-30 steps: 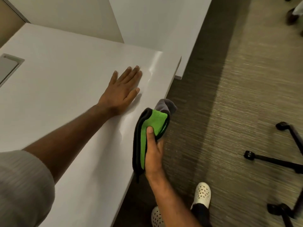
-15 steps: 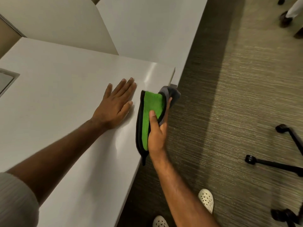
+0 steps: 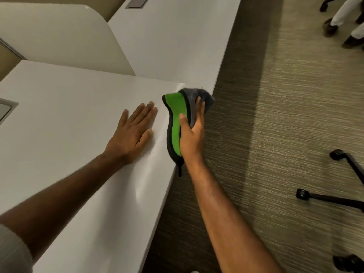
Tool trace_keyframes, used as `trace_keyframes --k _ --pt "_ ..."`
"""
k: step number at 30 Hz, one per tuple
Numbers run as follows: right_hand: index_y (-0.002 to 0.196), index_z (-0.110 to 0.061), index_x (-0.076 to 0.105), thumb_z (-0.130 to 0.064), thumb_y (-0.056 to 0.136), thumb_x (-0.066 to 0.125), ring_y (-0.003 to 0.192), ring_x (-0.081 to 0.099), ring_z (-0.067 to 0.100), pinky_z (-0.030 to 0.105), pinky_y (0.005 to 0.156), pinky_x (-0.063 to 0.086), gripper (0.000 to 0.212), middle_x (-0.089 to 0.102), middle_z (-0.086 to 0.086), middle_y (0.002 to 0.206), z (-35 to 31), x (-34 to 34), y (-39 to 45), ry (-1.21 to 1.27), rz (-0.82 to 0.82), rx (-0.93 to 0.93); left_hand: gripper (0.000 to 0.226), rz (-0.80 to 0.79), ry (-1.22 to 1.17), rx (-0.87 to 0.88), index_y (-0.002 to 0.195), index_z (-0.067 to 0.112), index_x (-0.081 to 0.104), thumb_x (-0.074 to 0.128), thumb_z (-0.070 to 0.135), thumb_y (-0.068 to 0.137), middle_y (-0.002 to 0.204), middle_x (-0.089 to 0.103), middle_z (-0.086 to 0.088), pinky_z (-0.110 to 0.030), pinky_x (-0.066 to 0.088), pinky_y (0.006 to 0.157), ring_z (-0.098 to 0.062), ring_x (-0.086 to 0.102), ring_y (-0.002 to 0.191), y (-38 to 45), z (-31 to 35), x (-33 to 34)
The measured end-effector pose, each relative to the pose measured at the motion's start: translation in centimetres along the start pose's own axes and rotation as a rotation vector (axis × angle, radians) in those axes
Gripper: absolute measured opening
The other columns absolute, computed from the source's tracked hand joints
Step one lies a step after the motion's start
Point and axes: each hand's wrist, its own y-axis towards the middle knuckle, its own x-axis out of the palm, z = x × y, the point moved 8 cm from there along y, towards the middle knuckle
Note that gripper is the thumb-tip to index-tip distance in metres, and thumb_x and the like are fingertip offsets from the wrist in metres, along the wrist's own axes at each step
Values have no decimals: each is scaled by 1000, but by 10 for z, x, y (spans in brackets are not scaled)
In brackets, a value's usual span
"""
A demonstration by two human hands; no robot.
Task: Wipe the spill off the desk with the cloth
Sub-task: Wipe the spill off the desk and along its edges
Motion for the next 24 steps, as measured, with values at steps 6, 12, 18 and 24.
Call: trace_keyframes --k 6,12,18,24 --pt "162 -32 10 -38 102 52 157 13 19 51 126 22 73 5 -7 172 1 -2 2 -69 4 19 61 -1 -8 6 162 29 5 15 43 103 170 -2 12 -50 -3 127 -5 -9 156 0 0 -1" --pt "161 -43 5 -52 99 44 158 7 10 47 127 24 74 -2 -18 171 8 5 -66 -150 -12 -10 63 9 -28 6 162 28 8 16 43 102 170 0 11 -49 -2 127 -6 -7 156 0 2 -2" --pt "161 -37 12 -36 103 52 158 11 22 51 126 22 71 4 -6 172 -2 -2 -4 -188 21 -2 62 -1 -3 10 162 29 5 15 42 103 170 -3 12 -49 -2 127 -5 -8 156 1 -2 1" --pt "162 -28 15 -29 104 54 157 13 25 51 126 23 70 9 2 172 -14 -6 48 -202 16 10 59 1 -12 -1 162 30 6 16 40 104 170 -3 13 -50 -2 127 -4 -9 155 1 -1 1"
